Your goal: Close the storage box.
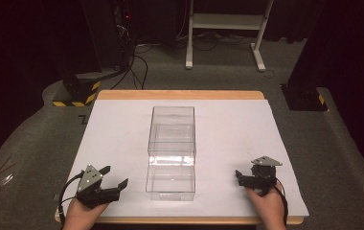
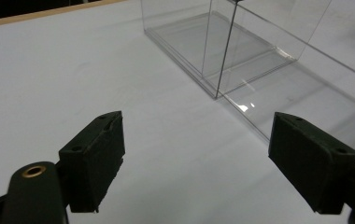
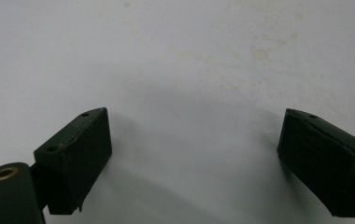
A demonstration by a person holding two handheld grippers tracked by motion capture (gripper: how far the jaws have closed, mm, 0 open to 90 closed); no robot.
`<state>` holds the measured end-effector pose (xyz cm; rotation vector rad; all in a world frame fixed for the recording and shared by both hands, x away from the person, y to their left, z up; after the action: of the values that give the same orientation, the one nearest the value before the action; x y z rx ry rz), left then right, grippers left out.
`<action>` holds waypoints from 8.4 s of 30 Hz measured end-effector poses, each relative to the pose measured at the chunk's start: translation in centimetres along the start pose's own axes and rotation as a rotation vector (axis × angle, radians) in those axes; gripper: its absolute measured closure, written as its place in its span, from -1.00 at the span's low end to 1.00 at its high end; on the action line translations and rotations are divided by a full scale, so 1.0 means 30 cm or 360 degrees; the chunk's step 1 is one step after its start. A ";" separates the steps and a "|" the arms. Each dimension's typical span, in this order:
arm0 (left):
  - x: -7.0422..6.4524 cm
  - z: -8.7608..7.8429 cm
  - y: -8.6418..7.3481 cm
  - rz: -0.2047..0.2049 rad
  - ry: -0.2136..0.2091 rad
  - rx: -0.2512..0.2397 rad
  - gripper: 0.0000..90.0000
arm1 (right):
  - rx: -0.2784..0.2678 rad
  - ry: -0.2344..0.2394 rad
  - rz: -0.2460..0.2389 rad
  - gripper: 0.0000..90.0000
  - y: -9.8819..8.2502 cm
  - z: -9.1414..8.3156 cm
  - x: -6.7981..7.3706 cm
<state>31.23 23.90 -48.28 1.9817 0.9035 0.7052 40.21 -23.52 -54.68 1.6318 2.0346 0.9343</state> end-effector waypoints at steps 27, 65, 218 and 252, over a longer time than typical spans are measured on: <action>-0.137 -0.027 0.084 0.0036 -0.0162 -0.0146 -0.63 | 0.0001 0.0000 0.0001 -0.78 0.000 0.000 0.000; -0.295 0.091 0.063 0.0141 -0.0317 -0.0042 -0.38 | 0.0000 0.0000 0.0000 -0.78 0.000 0.000 0.000; -0.061 0.434 0.186 -0.0130 -0.0059 -0.0044 -0.45 | 0.0000 -0.0001 0.0001 -0.78 0.000 -0.001 0.000; -0.069 0.388 0.170 -0.0151 -0.0126 -0.0030 -0.46 | -0.0001 0.0000 0.0002 -0.78 -0.001 -0.001 0.000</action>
<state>40.32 14.97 -50.06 1.9229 0.9332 0.5756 40.18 -23.52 -54.68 1.6329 2.0335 0.9347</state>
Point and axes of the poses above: each handheld gripper's, and its own axes: z roughly forward along the jaws, y roughly out of its top, x roughly to its left, the point moved 6 cm from there along z, roughly forward along the jaws, and after that the axes turned 11 degrees about z, right-handed, at the moved point
